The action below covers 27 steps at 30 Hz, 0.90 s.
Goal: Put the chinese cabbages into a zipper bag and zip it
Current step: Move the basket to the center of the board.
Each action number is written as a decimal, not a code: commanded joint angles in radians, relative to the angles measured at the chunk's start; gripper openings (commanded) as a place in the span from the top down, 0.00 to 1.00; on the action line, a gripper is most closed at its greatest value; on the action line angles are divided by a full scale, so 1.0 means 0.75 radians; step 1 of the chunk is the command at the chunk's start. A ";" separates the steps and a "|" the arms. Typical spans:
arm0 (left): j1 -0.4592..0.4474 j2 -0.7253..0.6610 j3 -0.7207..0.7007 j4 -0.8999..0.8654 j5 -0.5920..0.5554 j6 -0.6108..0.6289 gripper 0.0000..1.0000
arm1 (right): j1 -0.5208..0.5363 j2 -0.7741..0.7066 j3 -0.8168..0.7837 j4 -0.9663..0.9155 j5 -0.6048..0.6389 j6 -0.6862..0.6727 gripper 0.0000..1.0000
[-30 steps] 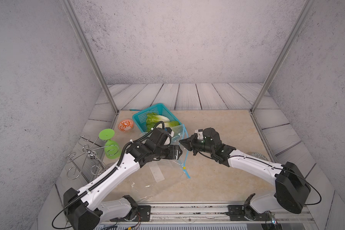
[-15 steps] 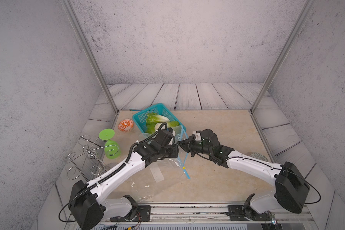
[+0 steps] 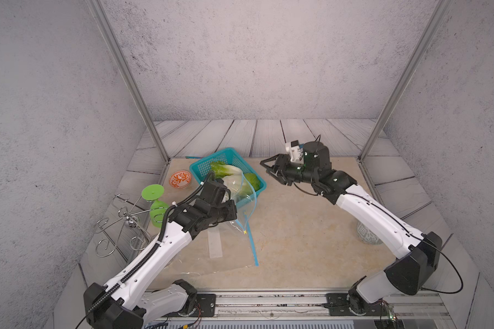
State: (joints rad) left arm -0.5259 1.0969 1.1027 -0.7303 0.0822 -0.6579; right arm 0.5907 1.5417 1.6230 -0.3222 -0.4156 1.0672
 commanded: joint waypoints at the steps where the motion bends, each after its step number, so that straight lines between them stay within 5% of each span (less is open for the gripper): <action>1: 0.079 -0.076 0.134 -0.150 -0.016 0.023 1.00 | -0.044 0.125 0.144 -0.406 0.093 -0.432 0.33; 6: 0.119 -0.132 0.240 -0.169 -0.075 0.055 1.00 | -0.051 0.431 0.393 -0.653 0.277 -0.682 0.26; 11: 0.124 -0.136 0.303 -0.189 -0.144 0.097 1.00 | -0.038 0.639 0.440 -0.586 0.284 -0.678 0.29; 19: 0.126 -0.105 0.411 -0.256 -0.249 0.214 1.00 | 0.092 0.794 0.534 -0.536 0.513 -1.147 0.17; 27: 0.126 -0.094 0.371 -0.195 -0.167 0.199 1.00 | 0.061 1.021 0.749 -0.725 0.601 -1.087 0.20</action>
State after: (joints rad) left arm -0.4385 1.0222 1.3853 -0.8902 -0.0528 -0.5201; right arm 0.6510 2.2150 2.1407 -0.7795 -0.0299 0.2756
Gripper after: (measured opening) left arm 0.043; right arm 0.805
